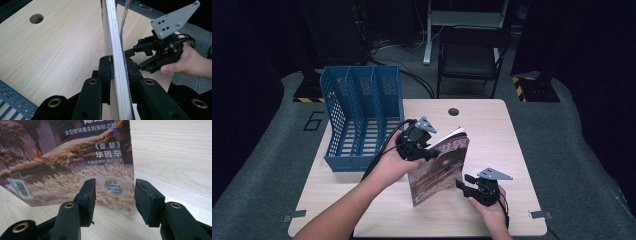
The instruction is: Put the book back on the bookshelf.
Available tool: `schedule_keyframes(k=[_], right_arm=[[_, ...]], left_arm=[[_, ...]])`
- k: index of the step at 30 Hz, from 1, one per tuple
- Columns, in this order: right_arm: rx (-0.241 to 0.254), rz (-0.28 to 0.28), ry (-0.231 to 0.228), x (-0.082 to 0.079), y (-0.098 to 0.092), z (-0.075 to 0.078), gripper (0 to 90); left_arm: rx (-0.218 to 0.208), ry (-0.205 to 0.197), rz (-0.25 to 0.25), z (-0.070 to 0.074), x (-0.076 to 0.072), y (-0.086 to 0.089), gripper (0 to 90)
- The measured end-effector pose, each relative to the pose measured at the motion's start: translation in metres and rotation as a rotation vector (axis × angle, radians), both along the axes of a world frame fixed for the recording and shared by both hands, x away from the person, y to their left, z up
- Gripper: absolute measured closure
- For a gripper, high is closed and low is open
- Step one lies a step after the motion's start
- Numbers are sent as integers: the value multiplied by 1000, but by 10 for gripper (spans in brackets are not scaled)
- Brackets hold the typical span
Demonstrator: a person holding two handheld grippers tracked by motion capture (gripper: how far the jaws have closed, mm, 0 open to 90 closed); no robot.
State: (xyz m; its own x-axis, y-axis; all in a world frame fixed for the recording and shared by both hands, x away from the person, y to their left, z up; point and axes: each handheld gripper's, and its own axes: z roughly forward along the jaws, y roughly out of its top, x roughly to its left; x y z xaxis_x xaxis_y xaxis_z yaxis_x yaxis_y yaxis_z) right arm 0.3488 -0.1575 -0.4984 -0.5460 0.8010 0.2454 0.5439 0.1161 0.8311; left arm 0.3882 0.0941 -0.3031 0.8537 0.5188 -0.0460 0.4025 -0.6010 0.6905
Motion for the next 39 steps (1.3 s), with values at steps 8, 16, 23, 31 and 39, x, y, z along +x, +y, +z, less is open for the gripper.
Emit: schedule_keyframes(k=[8,16,23,31,39], right_arm=[[-3,-2,2,0,0,0,515],[-2,-3,2,0,-1,0,515],[-3,-11,1,0,-1,0,515],[0,-12,2,0,-2,0,515],[-2,-15,0,0,-3,1,513]], left_arm=[[17,-6,-10,1,0,-1,819],[23,10,-2,2,0,-2,825],[49,3,-9,5,1,-3,828],[70,-12,-7,9,1,-2,832],[72,-39,26,16,1,6,832]])
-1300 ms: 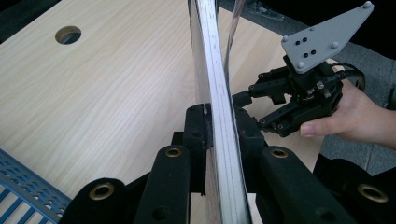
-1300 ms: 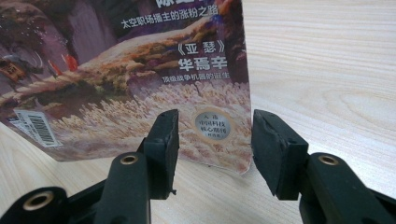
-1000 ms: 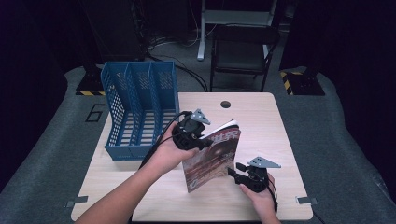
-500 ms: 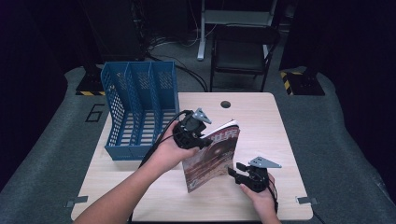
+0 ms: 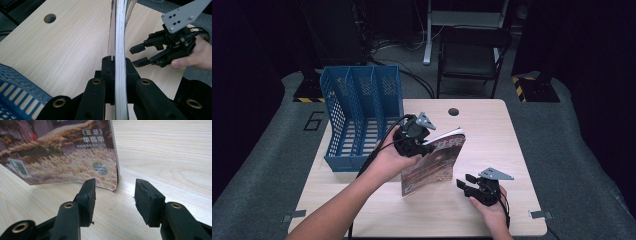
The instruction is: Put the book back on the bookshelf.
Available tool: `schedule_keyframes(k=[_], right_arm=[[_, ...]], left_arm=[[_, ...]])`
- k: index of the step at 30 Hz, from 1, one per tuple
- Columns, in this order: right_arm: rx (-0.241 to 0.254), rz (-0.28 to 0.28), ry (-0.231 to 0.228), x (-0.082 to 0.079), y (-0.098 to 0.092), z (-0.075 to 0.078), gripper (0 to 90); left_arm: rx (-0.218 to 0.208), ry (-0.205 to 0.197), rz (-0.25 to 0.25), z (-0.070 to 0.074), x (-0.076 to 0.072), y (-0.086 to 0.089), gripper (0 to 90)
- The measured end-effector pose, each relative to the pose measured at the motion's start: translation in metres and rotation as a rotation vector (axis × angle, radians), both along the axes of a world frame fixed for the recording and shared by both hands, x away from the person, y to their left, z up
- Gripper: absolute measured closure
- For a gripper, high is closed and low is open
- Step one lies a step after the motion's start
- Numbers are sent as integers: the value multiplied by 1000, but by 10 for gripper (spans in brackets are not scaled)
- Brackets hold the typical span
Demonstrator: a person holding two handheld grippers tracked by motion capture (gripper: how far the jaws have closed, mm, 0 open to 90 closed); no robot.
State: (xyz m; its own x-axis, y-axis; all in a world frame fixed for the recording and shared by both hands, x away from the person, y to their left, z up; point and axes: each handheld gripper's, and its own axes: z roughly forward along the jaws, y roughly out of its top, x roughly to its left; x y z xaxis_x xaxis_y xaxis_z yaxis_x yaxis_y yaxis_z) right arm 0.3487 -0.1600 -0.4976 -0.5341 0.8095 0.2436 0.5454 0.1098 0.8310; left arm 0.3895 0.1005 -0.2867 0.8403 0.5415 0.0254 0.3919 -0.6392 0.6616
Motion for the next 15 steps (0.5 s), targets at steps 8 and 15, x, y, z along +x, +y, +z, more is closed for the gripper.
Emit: schedule_keyframes(k=[8,15], right_arm=[[8,-13,-1,0,-1,1,512],[10,-8,-3,0,-2,1,512]], left_arm=[[-30,7,18,8,4,16,832],[-30,0,38,15,5,27,832]])
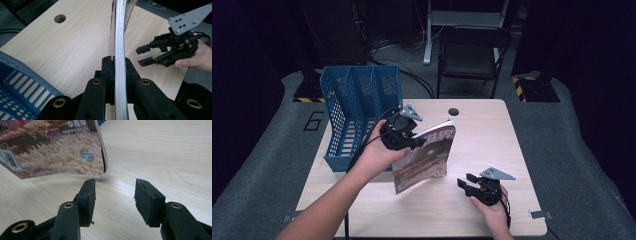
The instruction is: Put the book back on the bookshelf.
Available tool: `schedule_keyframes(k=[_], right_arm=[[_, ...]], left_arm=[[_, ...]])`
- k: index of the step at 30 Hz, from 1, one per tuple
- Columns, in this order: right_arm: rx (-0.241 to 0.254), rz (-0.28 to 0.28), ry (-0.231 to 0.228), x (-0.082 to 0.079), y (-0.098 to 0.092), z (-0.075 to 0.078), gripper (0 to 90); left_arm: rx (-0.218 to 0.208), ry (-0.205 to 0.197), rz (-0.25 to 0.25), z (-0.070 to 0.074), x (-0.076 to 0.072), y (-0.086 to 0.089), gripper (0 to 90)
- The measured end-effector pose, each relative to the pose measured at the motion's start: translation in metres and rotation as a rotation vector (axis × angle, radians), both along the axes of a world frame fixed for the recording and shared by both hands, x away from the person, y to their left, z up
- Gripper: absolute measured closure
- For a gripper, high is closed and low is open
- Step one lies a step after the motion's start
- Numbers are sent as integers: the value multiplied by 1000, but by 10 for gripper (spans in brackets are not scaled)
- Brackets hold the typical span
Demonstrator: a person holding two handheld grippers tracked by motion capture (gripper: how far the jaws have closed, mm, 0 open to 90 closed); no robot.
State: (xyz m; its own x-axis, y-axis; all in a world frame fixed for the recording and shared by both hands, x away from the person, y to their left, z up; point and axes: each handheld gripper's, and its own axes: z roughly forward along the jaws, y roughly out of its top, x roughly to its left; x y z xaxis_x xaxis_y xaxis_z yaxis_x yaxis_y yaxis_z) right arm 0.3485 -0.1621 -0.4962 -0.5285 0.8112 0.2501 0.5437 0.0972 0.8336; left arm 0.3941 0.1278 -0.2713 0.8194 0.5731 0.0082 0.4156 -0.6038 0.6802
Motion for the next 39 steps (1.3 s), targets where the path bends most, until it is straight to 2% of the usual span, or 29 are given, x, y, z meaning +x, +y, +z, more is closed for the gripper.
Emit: schedule_keyframes(k=[16,22,28,39], right_arm=[[-13,6,-2,0,-1,-1,511],[-6,-4,3,0,-1,-1,510],[-8,8,1,0,-1,-1,510],[-9,7,4,0,-2,-2,510]], left_arm=[[-15,-13,36,19,4,20,832],[-15,-26,55,35,5,29,832],[-14,-40,65,48,6,36,832],[-27,-53,85,62,8,45,831]])
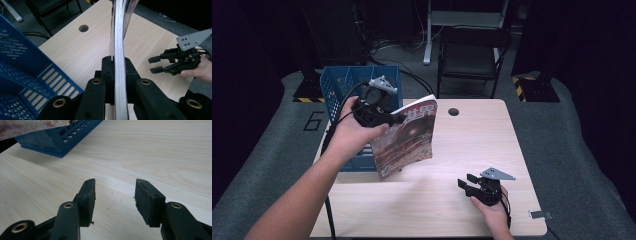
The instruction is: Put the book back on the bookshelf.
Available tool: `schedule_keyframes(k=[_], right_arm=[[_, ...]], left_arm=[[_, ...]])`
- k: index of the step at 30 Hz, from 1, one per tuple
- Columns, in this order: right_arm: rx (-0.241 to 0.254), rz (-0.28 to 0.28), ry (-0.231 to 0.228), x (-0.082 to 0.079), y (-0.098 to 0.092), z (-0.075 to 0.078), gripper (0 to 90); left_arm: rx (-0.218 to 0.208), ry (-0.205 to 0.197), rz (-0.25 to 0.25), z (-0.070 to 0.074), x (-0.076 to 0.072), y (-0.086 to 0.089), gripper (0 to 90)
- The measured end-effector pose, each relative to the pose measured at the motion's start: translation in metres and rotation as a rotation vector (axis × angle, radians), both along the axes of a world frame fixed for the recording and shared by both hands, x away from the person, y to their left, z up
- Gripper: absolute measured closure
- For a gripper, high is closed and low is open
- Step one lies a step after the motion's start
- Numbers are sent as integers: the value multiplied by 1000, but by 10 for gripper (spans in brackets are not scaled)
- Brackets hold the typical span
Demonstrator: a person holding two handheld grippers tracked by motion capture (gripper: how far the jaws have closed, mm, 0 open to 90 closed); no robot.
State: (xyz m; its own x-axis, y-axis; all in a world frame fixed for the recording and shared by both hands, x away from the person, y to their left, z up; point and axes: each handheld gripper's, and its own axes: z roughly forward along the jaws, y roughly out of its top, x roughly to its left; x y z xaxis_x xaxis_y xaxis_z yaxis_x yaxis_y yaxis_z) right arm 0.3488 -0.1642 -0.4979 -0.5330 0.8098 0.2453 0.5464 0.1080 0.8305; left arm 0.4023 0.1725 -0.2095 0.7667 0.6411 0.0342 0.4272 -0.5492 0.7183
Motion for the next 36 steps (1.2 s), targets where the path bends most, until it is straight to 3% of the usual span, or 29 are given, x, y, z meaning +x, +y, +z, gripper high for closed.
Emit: schedule_keyframes(k=[20,36], right_arm=[[-2,-9,3,0,0,-1,510],[10,-13,1,1,0,0,511]], left_arm=[[-27,-11,45,13,3,17,831],[-21,-27,121,28,6,52,831]])
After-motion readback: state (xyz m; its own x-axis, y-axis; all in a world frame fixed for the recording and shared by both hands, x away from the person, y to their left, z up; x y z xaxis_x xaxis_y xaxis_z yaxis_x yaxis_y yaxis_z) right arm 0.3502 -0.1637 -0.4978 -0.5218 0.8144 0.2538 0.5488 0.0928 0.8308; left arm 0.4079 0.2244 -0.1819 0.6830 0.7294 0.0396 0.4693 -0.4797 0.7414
